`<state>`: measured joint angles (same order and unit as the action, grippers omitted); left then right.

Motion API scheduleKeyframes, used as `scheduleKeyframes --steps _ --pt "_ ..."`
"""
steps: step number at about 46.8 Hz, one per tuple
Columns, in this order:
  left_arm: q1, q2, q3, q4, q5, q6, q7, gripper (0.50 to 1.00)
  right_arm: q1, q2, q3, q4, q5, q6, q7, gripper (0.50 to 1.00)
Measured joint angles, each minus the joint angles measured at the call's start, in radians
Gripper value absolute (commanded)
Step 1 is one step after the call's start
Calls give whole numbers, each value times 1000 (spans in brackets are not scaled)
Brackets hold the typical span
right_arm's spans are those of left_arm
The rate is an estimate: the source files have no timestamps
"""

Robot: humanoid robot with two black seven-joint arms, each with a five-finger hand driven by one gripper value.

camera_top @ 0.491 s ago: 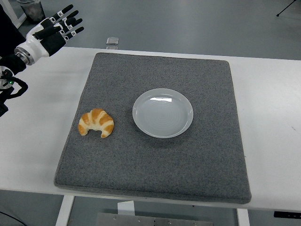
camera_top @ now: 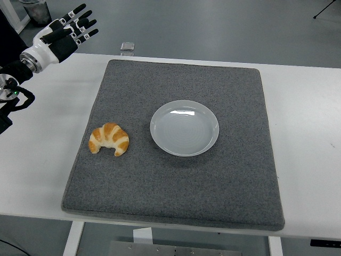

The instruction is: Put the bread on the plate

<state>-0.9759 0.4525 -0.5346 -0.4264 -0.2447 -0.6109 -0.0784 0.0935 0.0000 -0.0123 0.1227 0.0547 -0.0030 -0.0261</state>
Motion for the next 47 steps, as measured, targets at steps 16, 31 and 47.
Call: scheduleKeyframes --steps 16,31,47 --pt "-24 19 2 1 39 0 -7 996 0 0 0 0 0 0 0 952" --pt "-80 151 1 -87 233 0 -8 996 0 0 0 -1 0 0 0 952" --pt "-107 220 -1 -141 431 0 -8 996 0 0 0 0 0 0 0 952"
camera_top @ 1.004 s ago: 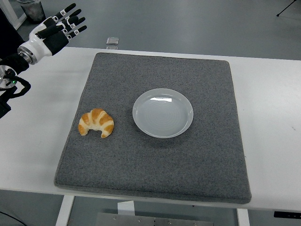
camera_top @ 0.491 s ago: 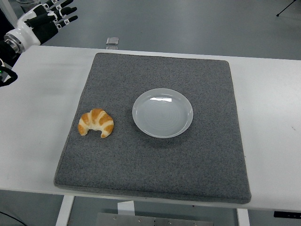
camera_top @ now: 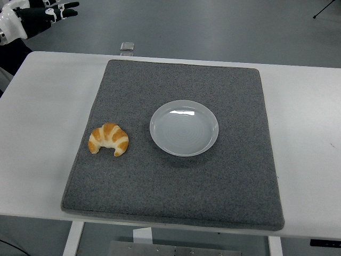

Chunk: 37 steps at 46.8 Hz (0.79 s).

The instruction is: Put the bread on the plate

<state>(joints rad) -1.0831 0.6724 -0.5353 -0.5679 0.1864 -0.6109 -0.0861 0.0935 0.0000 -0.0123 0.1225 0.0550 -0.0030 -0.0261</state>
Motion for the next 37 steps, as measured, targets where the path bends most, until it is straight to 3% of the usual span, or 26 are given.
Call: scheduleKeyframes --steps 10,20,37 --pt "1 105 -1 -164 142 0 -27 996 0 0 0 0 0 0 0 952" --pt "16 160 0 -284 263 0 -76 996 0 0 0 0 -1 0 0 954" --pt "25 265 4 -448 603 0 -251 996 0 0 0 0 -1 0 0 952"
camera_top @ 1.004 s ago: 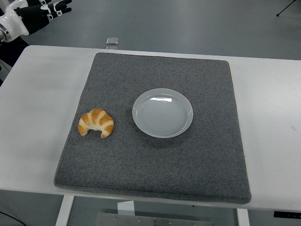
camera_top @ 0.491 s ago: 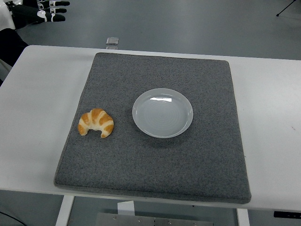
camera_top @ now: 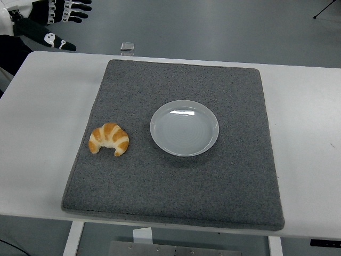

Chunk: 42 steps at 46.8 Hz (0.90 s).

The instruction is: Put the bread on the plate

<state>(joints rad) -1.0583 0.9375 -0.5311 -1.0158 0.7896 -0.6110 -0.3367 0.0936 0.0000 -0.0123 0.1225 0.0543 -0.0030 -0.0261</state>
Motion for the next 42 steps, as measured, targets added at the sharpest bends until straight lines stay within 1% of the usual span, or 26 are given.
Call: scheduleKeyframes --steps 5,9,12,16,21,24,29,35,40,42 --pt "19 19 -2 -36 72 0 -34 996 0 0 0 0 0 0 0 952" --pt "41 48 -3 -99 119 5 -58 996 0 0 0 0 0 0 0 954" --pt "72 75 -3 -166 149 54 -82 996 0 0 0 0 0 0 0 952" --pt "122 98 0 -248 191 164 -105 996 0 0 0 0 0 0 0 952" --pt "181 102 4 -304 235 282 -111 996 0 0 0 0 0 0 0 954" --pt "214 103 5 -327 259 321 -113 994 0 0 0 0 0 0 0 954" --pt "254 104 5 -349 298 355 -113 994 0 0 0 0 0 0 0 954" --pt "285 86 9 -355 342 416 -113 994 0 0 0 0 0 0 0 952" --pt "331 35 13 -356 413 506 -113 994 0 0 0 0 0 0 0 952" --pt "364 15 13 -356 456 559 -113 994 0 0 0 0 0 0 0 952"
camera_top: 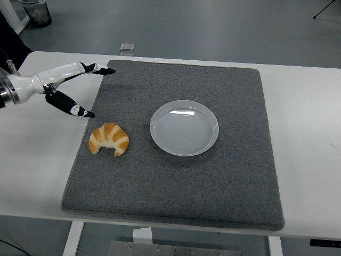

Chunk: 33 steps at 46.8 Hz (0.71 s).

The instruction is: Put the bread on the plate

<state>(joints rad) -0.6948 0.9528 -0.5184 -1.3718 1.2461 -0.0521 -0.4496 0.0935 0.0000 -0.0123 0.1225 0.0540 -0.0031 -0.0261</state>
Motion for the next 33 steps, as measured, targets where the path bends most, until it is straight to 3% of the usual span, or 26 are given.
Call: scheduleKeyframes --steps 5,7,33 --pt "65 -56 0 3 106 120 2 994 0 0 0 0 0 0 0 952" --pt "81 -73 0 5 129 138 3 994 0 0 0 0 0 0 0 952" --pt "99 -126 34 18 213 143 6 994 0 0 0 0 0 0 0 952"
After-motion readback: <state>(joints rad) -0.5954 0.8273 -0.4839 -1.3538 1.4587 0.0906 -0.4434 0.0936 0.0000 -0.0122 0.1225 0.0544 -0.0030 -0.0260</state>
